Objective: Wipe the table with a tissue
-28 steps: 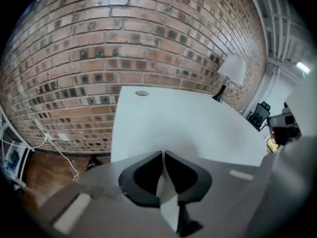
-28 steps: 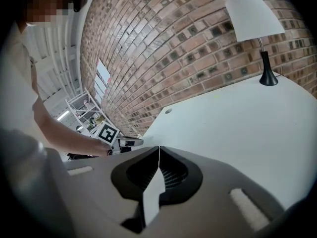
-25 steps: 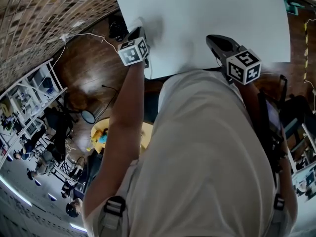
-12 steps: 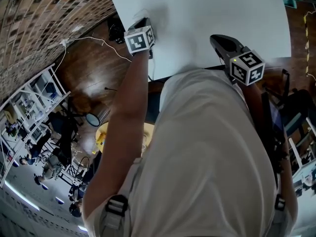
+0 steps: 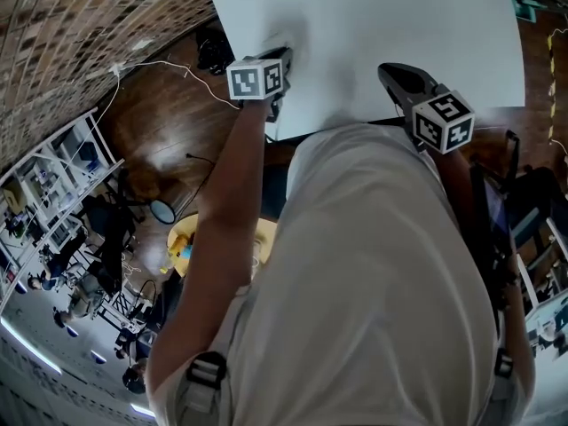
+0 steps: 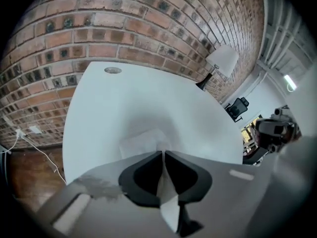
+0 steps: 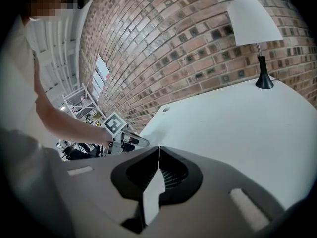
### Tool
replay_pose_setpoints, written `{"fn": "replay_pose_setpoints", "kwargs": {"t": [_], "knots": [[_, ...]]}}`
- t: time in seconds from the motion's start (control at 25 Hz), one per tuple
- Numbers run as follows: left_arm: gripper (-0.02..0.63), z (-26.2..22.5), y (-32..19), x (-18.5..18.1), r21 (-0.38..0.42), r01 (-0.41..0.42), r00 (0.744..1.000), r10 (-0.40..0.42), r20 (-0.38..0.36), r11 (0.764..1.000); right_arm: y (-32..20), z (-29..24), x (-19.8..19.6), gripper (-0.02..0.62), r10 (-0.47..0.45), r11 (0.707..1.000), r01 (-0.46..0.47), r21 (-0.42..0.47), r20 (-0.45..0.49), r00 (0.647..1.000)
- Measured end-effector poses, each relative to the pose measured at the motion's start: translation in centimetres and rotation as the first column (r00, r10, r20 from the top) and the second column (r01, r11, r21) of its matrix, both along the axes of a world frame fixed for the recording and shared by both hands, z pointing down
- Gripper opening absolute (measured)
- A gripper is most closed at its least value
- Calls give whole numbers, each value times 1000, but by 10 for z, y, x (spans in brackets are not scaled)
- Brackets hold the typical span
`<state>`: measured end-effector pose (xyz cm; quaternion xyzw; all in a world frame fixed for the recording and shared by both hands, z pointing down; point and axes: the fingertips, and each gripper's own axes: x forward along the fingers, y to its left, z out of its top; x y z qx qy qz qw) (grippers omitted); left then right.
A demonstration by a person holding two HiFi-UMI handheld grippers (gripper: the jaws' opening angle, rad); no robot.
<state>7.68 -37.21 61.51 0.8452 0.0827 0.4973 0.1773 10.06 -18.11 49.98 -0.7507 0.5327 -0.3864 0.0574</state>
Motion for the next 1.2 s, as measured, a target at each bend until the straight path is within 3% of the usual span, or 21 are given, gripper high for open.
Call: {"fn": "replay_pose_setpoints", "kwargs": {"t": [0.16,0.32,0.48,0.68,0.76,0.96,1.04,1.2], "knots": [[21,1,4,-30,-12,-29,1000,29,-4,1000,-8,-3,-5,11,-14,1000,14,2,-11,1000],[21,3,-18,-50,33,-14,999,15,-46,999,-20,-4,-13,11,-23,1000,23,-2,-24,999],[21,3,-53,-49,72,65,995,-59,-80,995,-26,-7,-23,11,-17,1000,16,-8,-41,999],[21,-2,-76,-42,157,51,994,-36,-101,986,-28,-16,-30,11,39,999,-39,-5,-69,997],[21,-1,-89,-37,170,98,986,-73,-150,981,-18,-19,-28,11,64,998,-65,-7,-84,994],[21,-43,-106,-34,87,214,940,-181,-290,973,3,-20,-14,11,109,994,-109,0,-107,988],[21,-50,-106,-36,69,232,929,-200,-311,970,4,-17,-6,11,113,994,-113,13,-104,988],[22,-65,-95,-40,135,264,932,-217,-289,955,-2,-19,3,11,74,996,-70,46,-89,993]]}}
